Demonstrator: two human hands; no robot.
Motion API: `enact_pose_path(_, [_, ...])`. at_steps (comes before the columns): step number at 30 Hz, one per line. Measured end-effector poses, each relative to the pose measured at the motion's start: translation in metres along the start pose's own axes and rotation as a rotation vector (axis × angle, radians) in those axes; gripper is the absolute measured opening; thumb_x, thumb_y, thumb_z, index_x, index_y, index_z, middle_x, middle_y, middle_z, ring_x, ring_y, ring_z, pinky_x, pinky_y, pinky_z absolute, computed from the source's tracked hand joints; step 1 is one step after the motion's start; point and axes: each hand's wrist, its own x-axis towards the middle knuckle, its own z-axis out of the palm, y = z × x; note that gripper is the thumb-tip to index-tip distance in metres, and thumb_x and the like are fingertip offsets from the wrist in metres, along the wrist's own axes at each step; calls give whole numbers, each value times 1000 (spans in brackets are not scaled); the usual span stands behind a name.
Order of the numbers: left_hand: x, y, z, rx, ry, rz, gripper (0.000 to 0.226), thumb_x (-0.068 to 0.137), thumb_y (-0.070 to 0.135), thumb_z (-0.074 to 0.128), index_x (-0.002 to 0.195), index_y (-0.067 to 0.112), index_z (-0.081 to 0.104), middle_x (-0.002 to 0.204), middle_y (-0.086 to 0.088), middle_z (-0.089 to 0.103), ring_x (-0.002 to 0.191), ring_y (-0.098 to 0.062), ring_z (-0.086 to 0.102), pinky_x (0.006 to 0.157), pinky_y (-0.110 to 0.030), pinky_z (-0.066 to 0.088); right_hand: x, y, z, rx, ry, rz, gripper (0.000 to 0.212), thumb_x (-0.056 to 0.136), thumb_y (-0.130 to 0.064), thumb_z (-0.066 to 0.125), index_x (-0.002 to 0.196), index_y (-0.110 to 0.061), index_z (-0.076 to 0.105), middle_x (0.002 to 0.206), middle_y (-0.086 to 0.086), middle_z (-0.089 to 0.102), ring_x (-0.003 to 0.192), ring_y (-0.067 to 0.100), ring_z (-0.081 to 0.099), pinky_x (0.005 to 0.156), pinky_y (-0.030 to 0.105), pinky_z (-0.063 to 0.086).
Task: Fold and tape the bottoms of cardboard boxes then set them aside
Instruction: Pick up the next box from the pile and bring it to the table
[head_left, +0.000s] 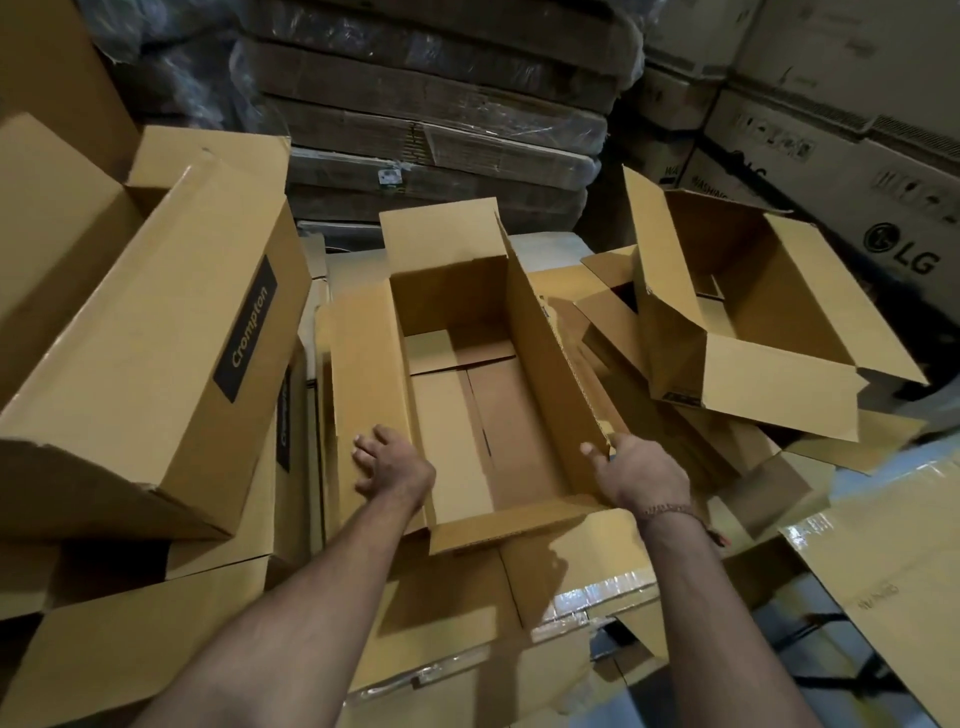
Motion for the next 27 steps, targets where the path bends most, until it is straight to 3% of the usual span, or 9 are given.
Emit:
enact_pose_path(2, [6,0,5,-36,-66,28,104,91,5,74,166,10,2,172,-23,6,156,-41,17,119,-58,37,3,-4,-2,67,16,26,45,105,-53,44,123,-16,64,112,7,69,104,28,67,94,48,57])
enact_pose_path(4, [11,1,9,-58,-114,53,97,94,-3,65,166,8,0,167,-25,22,145,-40,41,111,-51,50,3,-2,1,112,51,52,40,107,-46,45,113,-14,66,102,6,68,97,27,67,92,48,58])
enact_pose_path(7, [11,0,10,-73,-98,78,77,98,-2,62,161,3,19,132,-18,58,109,-31,66,82,-38,63,0,5,7,214,85,88,39,106,-46,46,107,-13,67,95,4,71,87,25,71,86,46,61])
enact_pose_path(9, [6,1,8,-78,-77,82,65,99,-1,62,155,3,31,113,-11,59,96,-26,64,66,-32,58,-4,10,11,267,86,104,40,106,-48,47,107,-14,68,89,3,73,73,22,73,79,45,64])
enact_pose_path(12, [-6,7,-3,-85,-52,83,52,97,2,65,145,4,45,117,-11,60,104,-28,65,77,-34,60,-15,15,8,296,72,135,42,106,-48,47,110,-11,67,85,4,74,62,19,73,68,42,65])
enact_pose_path(15, [-24,20,-26,-123,-2,108,39,97,2,66,134,4,52,115,-10,59,99,-26,61,78,-33,57,-27,18,-4,401,69,147,40,107,-45,48,119,-10,63,92,7,74,68,21,74,57,40,65])
enact_pose_path(19, [-53,36,-57,-154,68,178,32,100,2,62,130,2,54,96,-4,48,90,-20,49,73,-27,46,-46,20,-29,439,118,107,30,107,-44,49,106,-16,60,88,5,75,71,22,74,62,41,66])
enact_pose_path(24, [-103,38,-90,-318,135,217,42,100,-5,54,140,4,50,129,-12,57,106,-28,57,79,-29,46,-88,32,-70,512,167,37,35,107,-43,48,95,-15,65,80,4,77,71,21,75,66,43,65])
enact_pose_path(27, [-141,38,-112,-402,184,274,40,100,1,60,138,6,51,133,-12,59,117,-31,61,85,-35,54,-124,45,-96,514,226,12,38,108,-47,46,95,-18,68,82,-1,77,75,16,72,60,32,55])
